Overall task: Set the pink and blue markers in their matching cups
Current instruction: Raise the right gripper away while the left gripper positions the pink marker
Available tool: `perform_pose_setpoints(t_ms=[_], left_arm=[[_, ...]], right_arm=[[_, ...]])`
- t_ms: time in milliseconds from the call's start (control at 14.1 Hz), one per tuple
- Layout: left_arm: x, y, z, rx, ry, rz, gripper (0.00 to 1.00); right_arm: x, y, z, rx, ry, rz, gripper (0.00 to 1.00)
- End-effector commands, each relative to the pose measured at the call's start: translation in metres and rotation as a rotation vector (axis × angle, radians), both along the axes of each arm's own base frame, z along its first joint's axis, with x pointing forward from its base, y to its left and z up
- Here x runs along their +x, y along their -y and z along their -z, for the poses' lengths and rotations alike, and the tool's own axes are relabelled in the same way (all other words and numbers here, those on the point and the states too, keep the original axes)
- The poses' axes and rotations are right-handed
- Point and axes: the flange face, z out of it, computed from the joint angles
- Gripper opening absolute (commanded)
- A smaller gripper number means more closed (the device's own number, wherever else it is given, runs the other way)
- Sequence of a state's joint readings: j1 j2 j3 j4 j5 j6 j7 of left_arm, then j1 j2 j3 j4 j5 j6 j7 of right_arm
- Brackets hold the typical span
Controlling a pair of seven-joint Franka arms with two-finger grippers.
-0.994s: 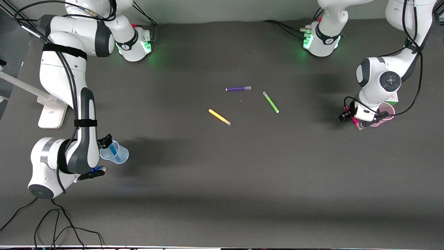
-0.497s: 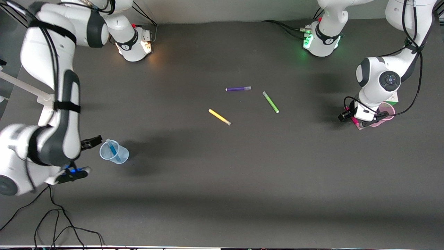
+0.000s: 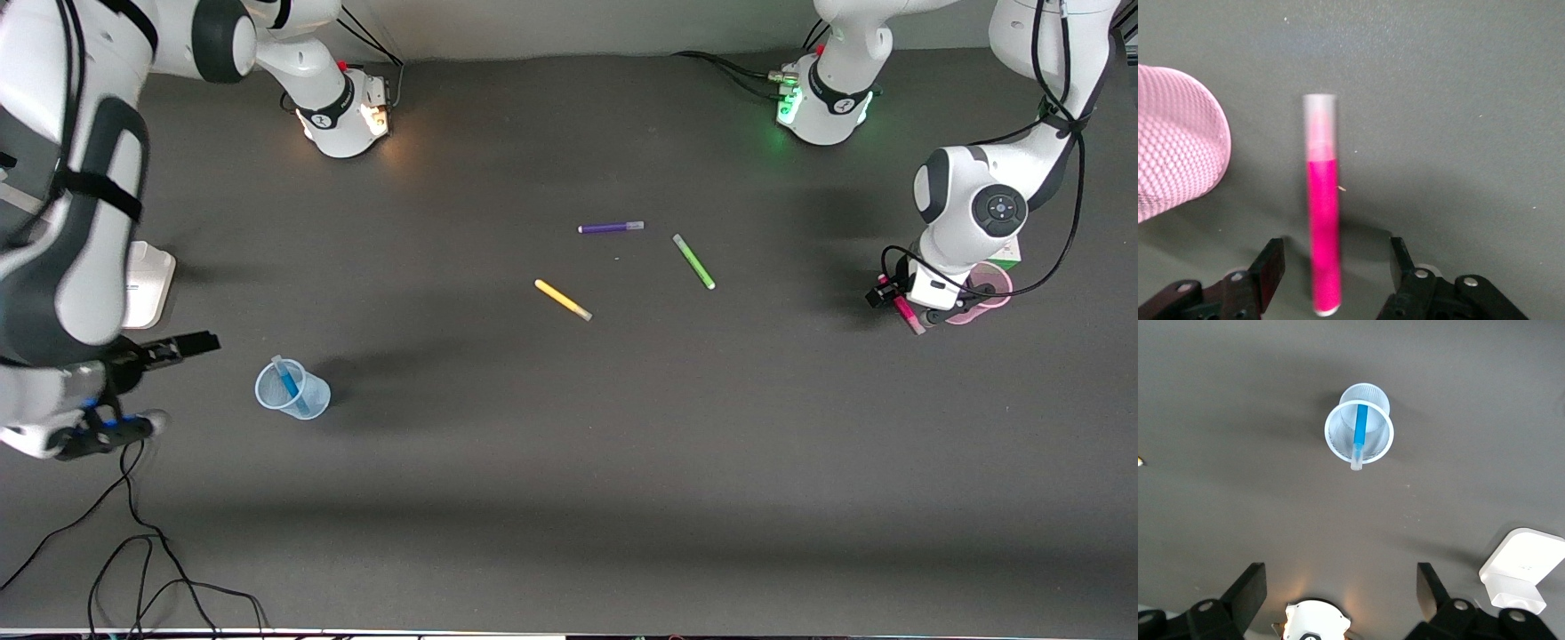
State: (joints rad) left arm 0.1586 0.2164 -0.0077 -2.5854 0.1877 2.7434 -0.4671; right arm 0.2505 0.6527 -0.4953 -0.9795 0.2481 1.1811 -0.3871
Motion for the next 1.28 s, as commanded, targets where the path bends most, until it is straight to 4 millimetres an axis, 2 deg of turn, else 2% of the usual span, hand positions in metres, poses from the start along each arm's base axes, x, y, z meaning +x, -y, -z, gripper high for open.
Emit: perform_pose_setpoints(t_ms=[0,142,213,284,355,497,639,710,852,994,1065,1136,1207], left_arm=[[0.002,-0.001,-0.002,0.014,-0.011,0.007,0.73],[0.002,-0.001,-0.001,0.014,-0.011,0.009,0.71],[0.002,0.000,-0.001,0.013,-0.011,0.013,0.59],[0.002,0.000,0.000,0.026,-0.012,0.049,0.25],[0.002,-0.001,0.000,0.050,-0.012,0.103,0.00],[0.001,-0.011,-0.001,0.064,-0.011,0.117,0.00],[0.003,-0.010,-0.002,0.066,-0.006,0.120,0.00],[0.005,-0.009,-0.004,0.067,0.000,0.124,0.00],[0.015,-0.009,-0.019,0.081,0.015,0.126,0.00],[0.030,-0.008,-0.050,0.119,-0.026,0.138,0.00],[0.039,-0.001,-0.068,0.137,-0.071,0.144,0.00],[0.044,0.005,-0.088,0.149,-0.110,0.137,0.00],[0.046,0.012,-0.108,0.132,-0.138,0.103,0.00]], right_arm=[[-0.009,0.006,-0.028,-0.016,0.069,0.049,1.00],[-0.018,0.013,-0.038,-0.003,0.144,0.098,1.00],[-0.024,0.008,-0.037,0.011,0.168,0.098,1.00],[-0.030,0.007,-0.038,0.019,0.192,0.114,1.00],[-0.034,0.007,-0.039,0.016,0.217,0.139,1.00],[-0.038,0.002,-0.044,0.010,0.246,0.146,1.00],[-0.043,0.006,-0.046,0.011,0.268,0.191,1.00],[-0.046,-0.003,-0.048,0.020,0.290,0.185,1.00],[-0.055,-0.008,-0.052,0.021,0.330,0.215,1.00],[-0.060,-0.008,-0.062,-0.002,0.353,0.234,1.00],[-0.063,-0.008,-0.071,-0.006,0.365,0.243,1.00],[-0.067,-0.015,-0.081,-0.003,0.380,0.239,1.00],[-0.072,-0.012,-0.090,-0.017,0.393,0.238,1.00]])
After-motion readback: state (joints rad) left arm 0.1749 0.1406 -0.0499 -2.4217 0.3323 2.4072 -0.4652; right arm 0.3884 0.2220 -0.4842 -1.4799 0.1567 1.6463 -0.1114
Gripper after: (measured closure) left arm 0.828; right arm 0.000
